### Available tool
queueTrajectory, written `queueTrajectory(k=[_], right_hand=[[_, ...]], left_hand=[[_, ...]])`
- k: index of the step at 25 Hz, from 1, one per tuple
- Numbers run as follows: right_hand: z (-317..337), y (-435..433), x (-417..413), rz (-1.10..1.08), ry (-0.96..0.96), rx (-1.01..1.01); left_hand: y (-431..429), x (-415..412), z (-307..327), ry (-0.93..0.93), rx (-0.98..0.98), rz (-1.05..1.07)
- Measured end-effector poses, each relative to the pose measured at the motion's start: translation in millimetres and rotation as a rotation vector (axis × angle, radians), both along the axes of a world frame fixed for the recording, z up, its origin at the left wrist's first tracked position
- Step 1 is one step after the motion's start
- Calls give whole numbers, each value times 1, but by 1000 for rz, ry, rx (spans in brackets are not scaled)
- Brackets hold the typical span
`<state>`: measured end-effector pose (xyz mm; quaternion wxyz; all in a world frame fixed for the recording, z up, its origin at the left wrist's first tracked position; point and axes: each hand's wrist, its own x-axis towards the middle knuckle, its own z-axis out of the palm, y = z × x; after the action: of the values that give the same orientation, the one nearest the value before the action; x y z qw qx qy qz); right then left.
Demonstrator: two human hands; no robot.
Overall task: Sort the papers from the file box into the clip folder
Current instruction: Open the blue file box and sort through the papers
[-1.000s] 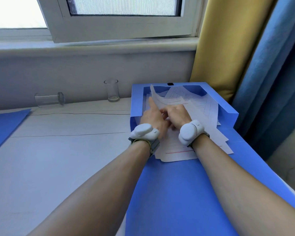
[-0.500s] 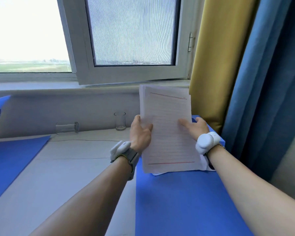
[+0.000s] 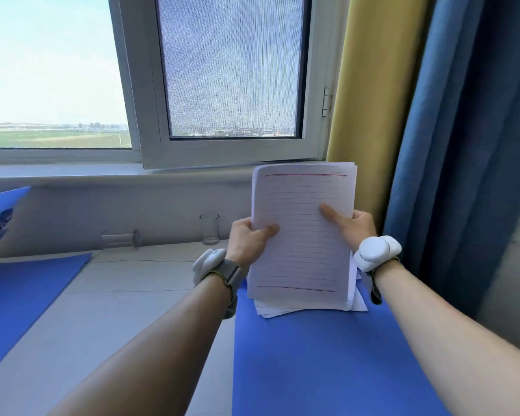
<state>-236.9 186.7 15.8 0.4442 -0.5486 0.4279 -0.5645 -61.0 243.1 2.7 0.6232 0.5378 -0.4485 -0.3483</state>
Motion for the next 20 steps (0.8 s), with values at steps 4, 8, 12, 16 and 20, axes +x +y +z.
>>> queueTrajectory(k=[4,8,12,16,20], right_hand=[[9,6,-2,27,-36,-21],[-3,9,1,-6,38,16],[10,7,10,-35,121,-25],[16,7,49,-16,267,-39],[2,11,109,46,342,-21]], left_hand=[[0,-6,7,13,-13,-17],[2,-9,-9,-65,43,-21],[-2,2,6,-72,41,14],[-2,47,22,-185,144,96],[11,98,11,-296,221,239]])
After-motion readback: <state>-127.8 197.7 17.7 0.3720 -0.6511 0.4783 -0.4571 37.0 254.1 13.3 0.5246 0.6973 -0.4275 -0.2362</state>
